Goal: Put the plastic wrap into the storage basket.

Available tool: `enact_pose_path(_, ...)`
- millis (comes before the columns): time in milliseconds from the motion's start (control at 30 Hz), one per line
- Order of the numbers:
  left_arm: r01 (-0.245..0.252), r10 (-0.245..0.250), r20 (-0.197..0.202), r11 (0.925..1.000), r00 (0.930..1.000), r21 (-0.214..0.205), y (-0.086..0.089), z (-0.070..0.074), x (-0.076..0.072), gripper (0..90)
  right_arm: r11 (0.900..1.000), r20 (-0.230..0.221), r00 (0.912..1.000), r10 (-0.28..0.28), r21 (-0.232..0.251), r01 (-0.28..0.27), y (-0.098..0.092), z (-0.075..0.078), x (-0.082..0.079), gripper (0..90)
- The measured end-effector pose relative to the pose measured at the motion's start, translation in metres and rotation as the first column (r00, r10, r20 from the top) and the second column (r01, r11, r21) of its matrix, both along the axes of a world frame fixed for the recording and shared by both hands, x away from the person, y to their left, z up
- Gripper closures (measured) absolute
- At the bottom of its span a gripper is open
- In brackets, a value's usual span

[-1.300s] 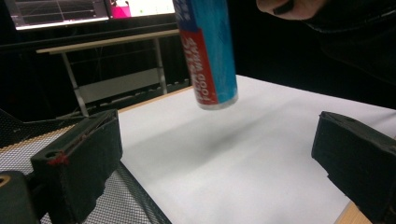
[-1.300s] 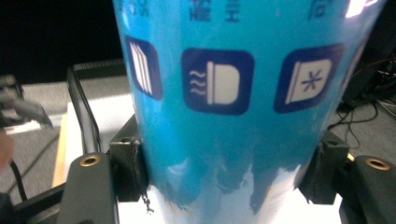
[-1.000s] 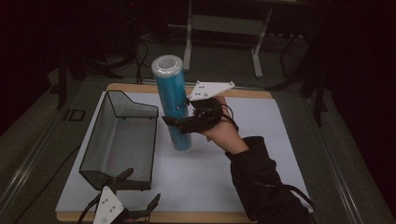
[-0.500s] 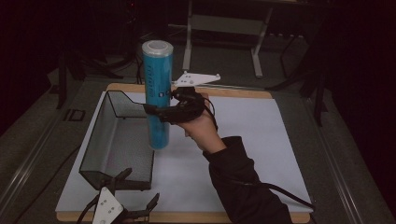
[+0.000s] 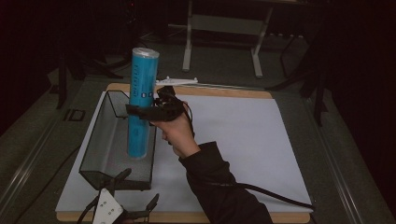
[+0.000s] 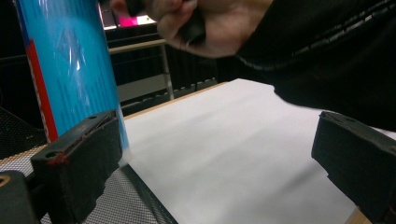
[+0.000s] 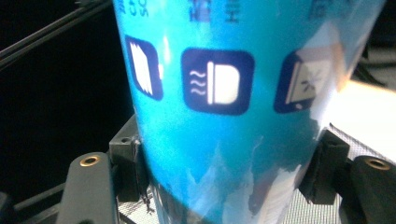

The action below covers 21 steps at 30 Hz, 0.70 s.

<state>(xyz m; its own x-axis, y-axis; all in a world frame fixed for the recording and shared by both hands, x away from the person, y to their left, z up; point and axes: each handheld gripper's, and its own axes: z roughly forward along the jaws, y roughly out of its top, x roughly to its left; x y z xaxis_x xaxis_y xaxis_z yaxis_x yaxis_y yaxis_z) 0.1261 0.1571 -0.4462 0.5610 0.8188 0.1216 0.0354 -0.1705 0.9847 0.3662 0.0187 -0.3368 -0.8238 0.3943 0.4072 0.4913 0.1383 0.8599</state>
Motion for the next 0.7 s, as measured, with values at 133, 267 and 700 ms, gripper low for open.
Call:
enact_pose_path(133, 0.002, -0.002, 0.000, 1.0000, 1.0000, 0.000, 0.000, 0.000, 0.000, 2.1, 0.9995, -0.079, 0.9967, -0.019, -0.028, 0.017, 0.002, -0.015, 0.005, 32.0)
enact_pose_path(267, 0.003, -0.003, -0.002, 1.0000, 1.0000, 0.000, -0.001, 0.000, 0.000, 2.1, 0.9999, -0.124, 0.9922, -0.007, -0.010, 0.006, 0.002, -0.029, 0.005, 32.0)
enact_pose_path(700, 0.007, -0.007, -0.006, 1.0000, 1.0000, 0.000, -0.001, -0.001, 0.000, 2.1, 0.9871, -0.271, 0.9607, -0.061, -0.159, 0.018, 0.018, -0.066, -0.001, 32.0)
